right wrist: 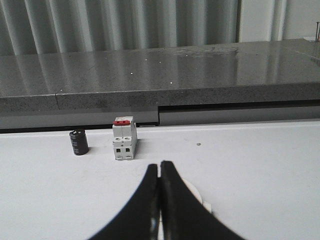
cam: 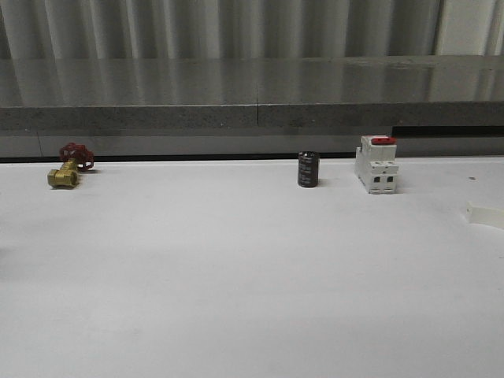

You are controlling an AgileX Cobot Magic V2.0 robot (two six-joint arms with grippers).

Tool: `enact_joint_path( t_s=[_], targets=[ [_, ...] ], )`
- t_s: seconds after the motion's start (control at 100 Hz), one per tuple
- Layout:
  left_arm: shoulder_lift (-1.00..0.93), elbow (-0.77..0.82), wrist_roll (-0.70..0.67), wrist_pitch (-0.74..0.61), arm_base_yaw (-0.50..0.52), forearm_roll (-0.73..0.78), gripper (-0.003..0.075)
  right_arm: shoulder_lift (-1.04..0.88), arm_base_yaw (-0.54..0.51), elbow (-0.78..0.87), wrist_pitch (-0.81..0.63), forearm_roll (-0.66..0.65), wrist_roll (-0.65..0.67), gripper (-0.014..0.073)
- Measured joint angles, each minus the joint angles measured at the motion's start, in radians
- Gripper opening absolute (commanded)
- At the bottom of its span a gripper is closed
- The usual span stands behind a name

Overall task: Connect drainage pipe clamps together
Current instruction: 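Lower the left gripper onto the white semicircular clamp half and grasp it, then carry the clamp half toward the table center and set it down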

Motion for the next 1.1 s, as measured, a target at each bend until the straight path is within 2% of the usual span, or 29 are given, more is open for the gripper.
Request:
enact_joint_path(
  t_s=[0.13,0.32,0.46,0.63,0.84,1.1],
  targets=[
    [0.000,0.000,0.000,0.006,0.000,-0.002,0.0017,0.000,0.000,0.000,0.000,0.000,0.000,-0.0067],
    [0.000,-0.039,0.000,0.032,-0.002,-0.002,0.0013,0.000,0.000,0.000,0.000,0.000,0.000,-0.0067],
    [-0.005,-0.120,0.000,0.054,-0.033,-0.054,0.0008,0.000,0.000,0.000,0.000,0.000,0.000,-0.0067],
    [-0.010,-0.214,0.000,0.104,-0.104,-0.125,0.0008,0.000,0.000,0.000,0.000,0.000,0.000,-0.0067],
    [-0.010,-0.236,-0.010,0.127,-0.226,-0.150,0.0008,0.000,0.000,0.000,0.000,0.000,0.000,-0.0067],
    [0.000,-0.237,-0.197,0.102,-0.403,-0.133,0.0008,0.000,0.000,0.000,0.000,0.000,0.000,-0.0067]
  ],
)
